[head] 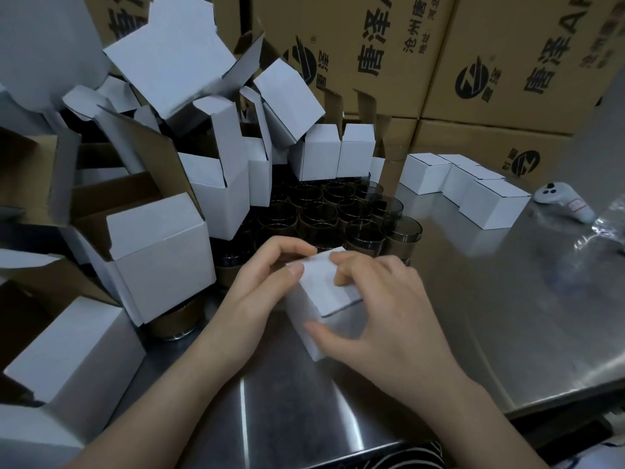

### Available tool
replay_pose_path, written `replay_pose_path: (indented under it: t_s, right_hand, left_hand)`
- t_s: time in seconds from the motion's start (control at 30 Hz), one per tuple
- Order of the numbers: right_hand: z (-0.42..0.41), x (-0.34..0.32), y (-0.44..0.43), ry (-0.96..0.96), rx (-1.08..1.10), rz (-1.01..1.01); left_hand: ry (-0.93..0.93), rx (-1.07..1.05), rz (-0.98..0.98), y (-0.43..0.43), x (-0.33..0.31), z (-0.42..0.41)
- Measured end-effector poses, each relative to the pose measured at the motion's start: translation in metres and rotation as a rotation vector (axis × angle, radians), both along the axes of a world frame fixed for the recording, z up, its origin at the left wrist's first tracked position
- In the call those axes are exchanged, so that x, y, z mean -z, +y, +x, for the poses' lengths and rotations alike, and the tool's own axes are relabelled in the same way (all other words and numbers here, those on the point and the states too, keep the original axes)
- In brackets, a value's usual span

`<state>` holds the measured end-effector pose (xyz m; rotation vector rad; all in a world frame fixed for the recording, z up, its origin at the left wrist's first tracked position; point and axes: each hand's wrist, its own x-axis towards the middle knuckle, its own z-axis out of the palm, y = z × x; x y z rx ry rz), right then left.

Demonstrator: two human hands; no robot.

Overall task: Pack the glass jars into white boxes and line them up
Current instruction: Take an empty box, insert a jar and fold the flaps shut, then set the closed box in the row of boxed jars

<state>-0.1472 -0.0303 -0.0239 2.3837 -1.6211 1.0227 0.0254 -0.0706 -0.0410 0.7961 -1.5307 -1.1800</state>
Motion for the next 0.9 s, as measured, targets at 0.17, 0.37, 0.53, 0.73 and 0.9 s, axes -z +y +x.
replay_pose_path:
  t_s: [0.17,0.37,0.53,0.73,0.9]
  right_hand:
    - [-0.044,-0.011,0.014,-0.042,0.1,0.113]
    - [-0.123,-0.023,0.009,-0.049,0.322,0.19]
    - [-0.173,-0.022,-0.04,-0.069,0.453,0.174]
    - [-0.197,-0.016,-0.123,0.011,0.526,0.142]
    - [-0.195,-0.022,-0.172,0.186,0.667,0.176]
  left_hand:
    - [-0.083,-0.055,-0.038,-0.001,0.001,-0.005]
    - [-0.191,-0.025,-0.098,-0.001,0.004,-0.01]
    - [-0.24,-0.021,-0.088,-0.001,0.007,-0.01]
    - [-0.32,-0.019,-0.075,0.001,0.006,-0.012]
    - [-0.393,-0.023,-0.133,0.003,0.008,-0.012]
